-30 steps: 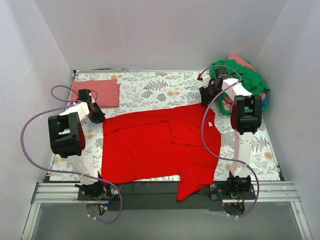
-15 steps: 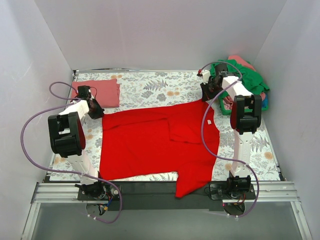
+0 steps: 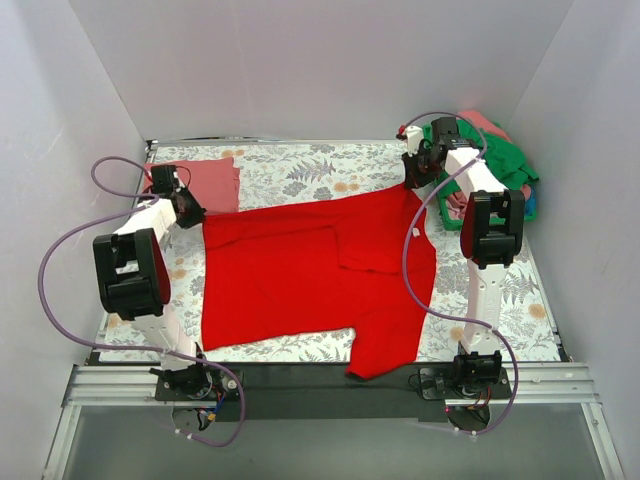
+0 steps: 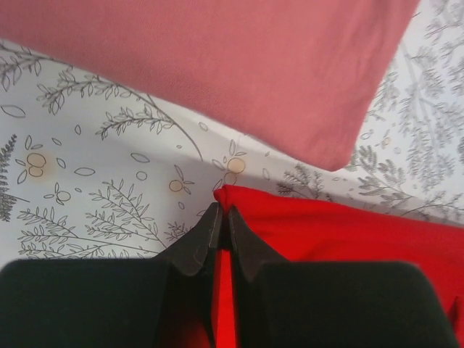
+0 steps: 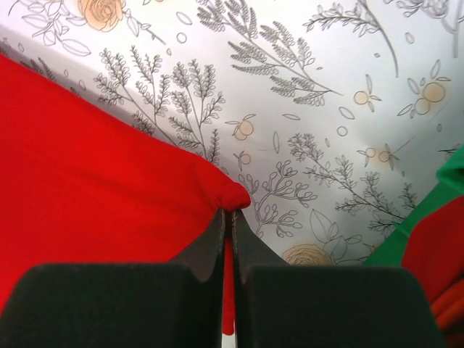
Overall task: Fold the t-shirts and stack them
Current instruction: Fold the tshirt
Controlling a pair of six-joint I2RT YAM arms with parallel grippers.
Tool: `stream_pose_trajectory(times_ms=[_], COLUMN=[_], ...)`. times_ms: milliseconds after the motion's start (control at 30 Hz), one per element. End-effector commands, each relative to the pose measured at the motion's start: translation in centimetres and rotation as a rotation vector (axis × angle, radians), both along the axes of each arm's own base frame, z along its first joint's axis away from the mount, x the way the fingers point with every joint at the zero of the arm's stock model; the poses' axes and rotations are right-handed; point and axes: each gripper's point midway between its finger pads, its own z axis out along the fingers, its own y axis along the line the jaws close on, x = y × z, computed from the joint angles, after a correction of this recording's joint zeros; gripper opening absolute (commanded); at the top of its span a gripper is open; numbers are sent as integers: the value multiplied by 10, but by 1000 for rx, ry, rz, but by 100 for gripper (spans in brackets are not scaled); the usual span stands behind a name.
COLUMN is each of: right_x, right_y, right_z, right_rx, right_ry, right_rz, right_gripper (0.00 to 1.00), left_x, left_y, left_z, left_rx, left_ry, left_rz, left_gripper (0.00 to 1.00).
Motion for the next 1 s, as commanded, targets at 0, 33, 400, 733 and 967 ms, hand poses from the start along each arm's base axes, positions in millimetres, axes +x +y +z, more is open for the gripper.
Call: stream_pose_trajectory(times_ms=[0, 33, 400, 733, 967], right_x=[32, 36, 94, 98, -24], right_y=[-6, -7, 2, 17, 65], right_z=[40, 42, 79, 118, 145], right_rx=[-8, -12, 37, 12, 187], right_ry=[-152, -165, -317, -455, -409], right_rz=[-39, -45, -113, -104, 355], right_gripper=[1, 1, 1, 65, 90], left_x=[18, 19, 62, 107, 29], left_y=[10, 12, 22, 34, -6], left_z=[55, 58, 56, 89, 127], left_rx=[51, 55, 44, 49, -39], left_ry=[-172, -182, -209, -237, -306], left_rz=[31, 37, 66, 84, -28], left_gripper=[0, 0, 0, 63, 80])
